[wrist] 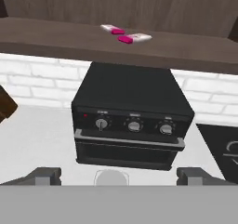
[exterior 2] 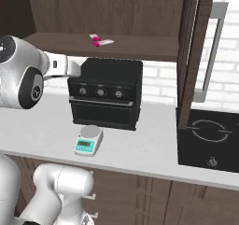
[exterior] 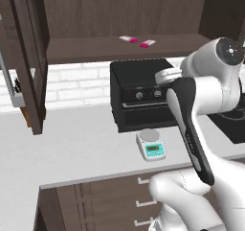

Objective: Pick the bar and place it on the digital scale for weighing, and close the cabinet.

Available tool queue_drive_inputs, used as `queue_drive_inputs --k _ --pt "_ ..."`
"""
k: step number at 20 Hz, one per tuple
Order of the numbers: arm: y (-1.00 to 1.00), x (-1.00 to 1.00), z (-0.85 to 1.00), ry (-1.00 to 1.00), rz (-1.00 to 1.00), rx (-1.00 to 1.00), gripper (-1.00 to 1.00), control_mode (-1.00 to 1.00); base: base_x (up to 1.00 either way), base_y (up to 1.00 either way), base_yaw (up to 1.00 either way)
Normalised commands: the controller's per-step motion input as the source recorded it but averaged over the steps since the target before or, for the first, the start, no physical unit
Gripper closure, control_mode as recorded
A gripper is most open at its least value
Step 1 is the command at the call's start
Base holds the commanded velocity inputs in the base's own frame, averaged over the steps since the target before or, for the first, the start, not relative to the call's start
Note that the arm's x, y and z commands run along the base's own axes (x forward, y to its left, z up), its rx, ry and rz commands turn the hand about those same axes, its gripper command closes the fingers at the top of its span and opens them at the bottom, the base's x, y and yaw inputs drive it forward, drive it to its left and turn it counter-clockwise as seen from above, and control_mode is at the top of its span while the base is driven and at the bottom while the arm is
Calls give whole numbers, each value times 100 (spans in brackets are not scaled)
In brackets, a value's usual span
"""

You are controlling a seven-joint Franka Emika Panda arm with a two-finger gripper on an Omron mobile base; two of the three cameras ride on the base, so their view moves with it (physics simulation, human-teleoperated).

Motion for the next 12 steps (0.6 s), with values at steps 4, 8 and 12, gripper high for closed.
queue_drive_inputs --k 4,8,12 --pt "0 0 33 -13 0 0 -100 -100 0 0 0" --pt "0 0 39 -9 0 0 -100 -100 0 0 0" --pt "0 0 44 -4 0 0 -100 -100 0 0 0"
